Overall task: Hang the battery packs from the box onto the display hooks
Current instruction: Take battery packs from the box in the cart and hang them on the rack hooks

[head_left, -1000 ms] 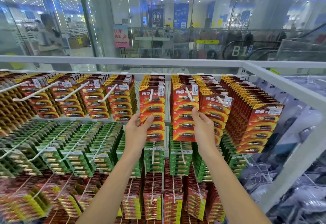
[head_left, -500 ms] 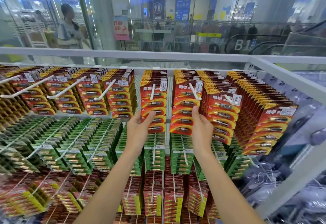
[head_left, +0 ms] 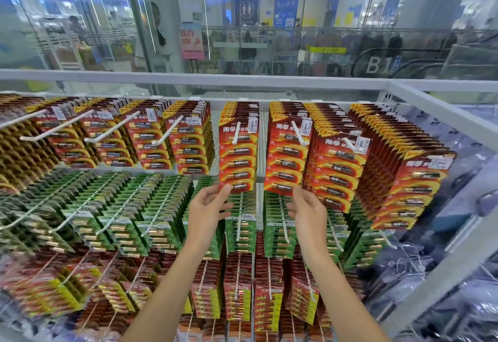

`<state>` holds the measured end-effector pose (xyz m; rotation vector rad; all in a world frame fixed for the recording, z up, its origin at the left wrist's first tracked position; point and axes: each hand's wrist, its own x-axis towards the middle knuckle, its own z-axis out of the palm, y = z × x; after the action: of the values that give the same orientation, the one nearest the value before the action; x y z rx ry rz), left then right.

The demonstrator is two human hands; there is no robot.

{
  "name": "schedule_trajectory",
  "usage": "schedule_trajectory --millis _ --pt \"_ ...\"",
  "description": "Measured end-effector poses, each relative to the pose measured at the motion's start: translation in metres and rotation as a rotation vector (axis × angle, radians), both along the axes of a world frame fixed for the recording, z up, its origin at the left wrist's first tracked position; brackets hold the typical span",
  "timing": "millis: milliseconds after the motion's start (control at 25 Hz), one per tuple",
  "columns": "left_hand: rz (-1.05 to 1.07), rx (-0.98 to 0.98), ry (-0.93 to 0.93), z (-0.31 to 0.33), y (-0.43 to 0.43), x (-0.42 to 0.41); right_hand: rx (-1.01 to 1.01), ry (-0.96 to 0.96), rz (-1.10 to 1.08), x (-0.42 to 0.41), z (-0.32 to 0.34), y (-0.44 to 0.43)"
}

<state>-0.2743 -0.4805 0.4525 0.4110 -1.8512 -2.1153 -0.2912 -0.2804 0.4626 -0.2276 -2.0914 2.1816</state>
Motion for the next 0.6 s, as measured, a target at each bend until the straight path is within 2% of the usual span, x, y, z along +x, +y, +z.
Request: schedule_trajectory --millis 240,440,600 --pt "0.008 -0.079 -0.029 -0.007 0.011 0.042 0.069 0.017 0.056 0.033 -0.007 0.013" --pt "-0.001 -0.385 -0.054 -0.023 0.027 0.081 0.200 0.056 0.132 0.058 -0.021 0.026" --pt "-0.004 -0.488 -0.101 -0.038 0.040 0.116 0.321 0.101 0.158 0.082 -0.043 0.031"
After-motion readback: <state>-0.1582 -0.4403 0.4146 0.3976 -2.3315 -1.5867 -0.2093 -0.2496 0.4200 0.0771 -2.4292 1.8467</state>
